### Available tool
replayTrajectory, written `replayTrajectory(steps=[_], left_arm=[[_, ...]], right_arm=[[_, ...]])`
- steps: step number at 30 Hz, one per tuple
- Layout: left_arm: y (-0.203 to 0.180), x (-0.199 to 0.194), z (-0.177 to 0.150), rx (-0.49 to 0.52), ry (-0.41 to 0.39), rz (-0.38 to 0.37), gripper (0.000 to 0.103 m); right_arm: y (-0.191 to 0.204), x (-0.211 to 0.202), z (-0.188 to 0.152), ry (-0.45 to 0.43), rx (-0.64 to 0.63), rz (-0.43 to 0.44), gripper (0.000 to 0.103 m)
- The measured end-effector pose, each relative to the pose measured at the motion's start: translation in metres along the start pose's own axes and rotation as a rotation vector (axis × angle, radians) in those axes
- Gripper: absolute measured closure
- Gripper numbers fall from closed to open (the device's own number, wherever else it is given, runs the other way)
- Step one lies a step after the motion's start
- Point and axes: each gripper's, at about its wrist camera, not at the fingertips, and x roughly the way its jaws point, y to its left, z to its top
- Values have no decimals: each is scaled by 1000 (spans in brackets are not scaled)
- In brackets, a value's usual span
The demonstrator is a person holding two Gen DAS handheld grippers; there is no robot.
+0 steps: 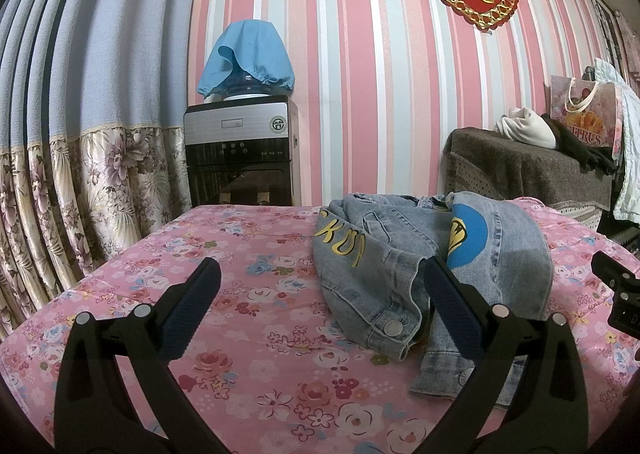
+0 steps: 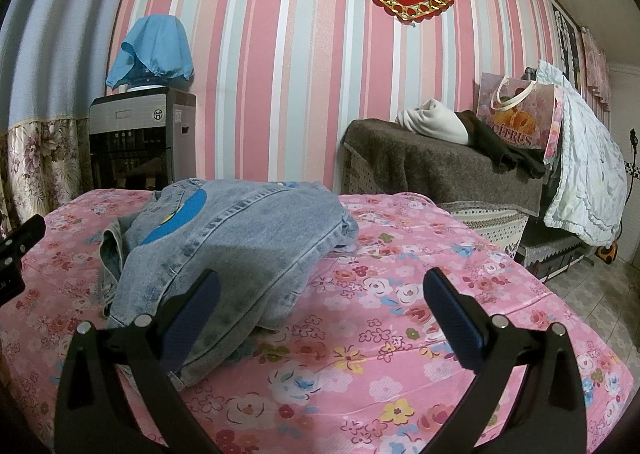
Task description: Fold large clothes
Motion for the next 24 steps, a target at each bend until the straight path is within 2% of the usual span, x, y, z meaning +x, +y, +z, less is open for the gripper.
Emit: replayTrajectory(steps=[16,24], left_arm=[[-2,2,-3,-1,9,-4,3],[-5,6,-4,24,49,-34,3]], right_arm=[[0,0,-1,-1,-1,-1,2],[1,2,-2,2,-6,14,2]])
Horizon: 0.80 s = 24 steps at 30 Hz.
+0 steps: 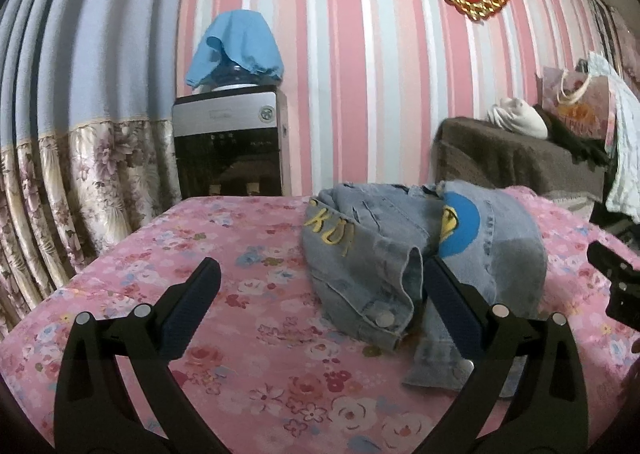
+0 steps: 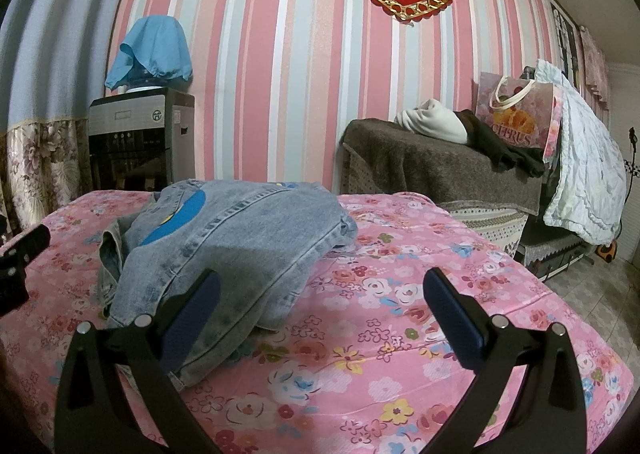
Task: Fold large clothes
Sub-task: 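Grasp the denim jacket with the right gripper and lift it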
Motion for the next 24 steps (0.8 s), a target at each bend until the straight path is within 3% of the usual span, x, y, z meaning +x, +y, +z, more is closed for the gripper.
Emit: replayTrajectory(steps=[5,9,14,18,24], left_arm=[[0,3,-1,13,39,-49,3],[3,16,11,38,111,-45,3],[17,40,41,43,174,-33,3],[23,55,71,103,146,-7,3],[29,90,103,96,156,-24,3]], right_arm=[[-4,7,7,51,-1,141,2],[4,20,18,85,-51,185,2],[-8,33,66,27,-28,192,2],[-18,57,91,72,-7,200,2],[-21,106,120,183,1,210,2]])
